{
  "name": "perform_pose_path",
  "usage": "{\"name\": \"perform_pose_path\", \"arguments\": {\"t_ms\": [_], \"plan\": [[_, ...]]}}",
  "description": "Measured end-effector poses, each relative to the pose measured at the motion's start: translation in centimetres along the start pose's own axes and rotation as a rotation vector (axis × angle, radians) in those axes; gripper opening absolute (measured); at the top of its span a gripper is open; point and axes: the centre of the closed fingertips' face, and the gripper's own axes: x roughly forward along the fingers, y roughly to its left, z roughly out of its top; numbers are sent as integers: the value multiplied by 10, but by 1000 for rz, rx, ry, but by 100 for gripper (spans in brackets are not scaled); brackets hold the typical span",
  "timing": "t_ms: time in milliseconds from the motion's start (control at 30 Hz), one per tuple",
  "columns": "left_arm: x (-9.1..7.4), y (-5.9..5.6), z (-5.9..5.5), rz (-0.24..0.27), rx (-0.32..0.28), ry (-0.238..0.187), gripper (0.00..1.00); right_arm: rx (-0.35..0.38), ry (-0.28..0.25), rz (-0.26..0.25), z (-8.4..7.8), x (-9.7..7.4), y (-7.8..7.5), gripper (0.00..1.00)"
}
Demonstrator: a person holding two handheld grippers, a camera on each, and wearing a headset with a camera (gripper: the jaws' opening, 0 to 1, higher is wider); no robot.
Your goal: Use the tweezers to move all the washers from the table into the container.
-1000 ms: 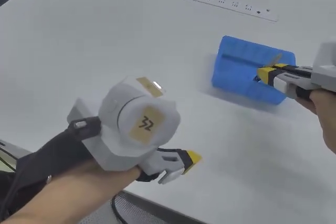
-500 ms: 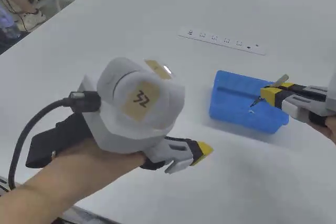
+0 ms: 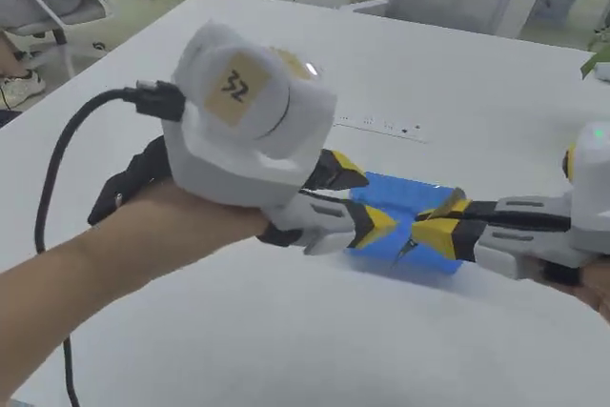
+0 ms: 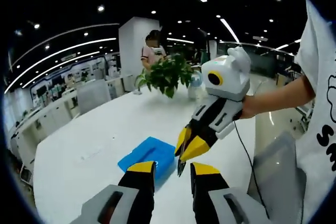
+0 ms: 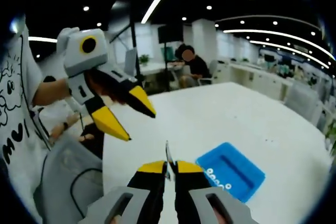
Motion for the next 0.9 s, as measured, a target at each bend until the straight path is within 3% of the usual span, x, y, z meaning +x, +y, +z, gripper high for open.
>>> {"name": "perform_pose_path", "arguments": {"t_ms": [67,200,300,367,433,533,700,800,900], "plan": [[2,-12,5,-82,33,-1,19,-23,22,54,-1,0,14,2],[7,-24,9,-177,63,1,16,-50,48,88,-2,0,26,2],[8,-37,12,-258,80,-1,20,-61,70,113,-5,-1,32,2],[11,-40,15,-272,103,-15,18,-69,89,133,-9,-2,36,2],[13,-43,14,-300,130,-1,12,-75,99,140,-11,-3,38,2],[15,-54,8,-388,167,33,7,-88,127,159,-18,-4,40,2],[18,-65,5,-438,203,33,2,-98,173,196,-29,-6,45,2],[21,-67,-2,-446,279,50,0,-117,203,202,-37,-5,45,2],[26,-66,-7,-434,274,62,0,-125,227,193,-44,-5,38,3]]}}
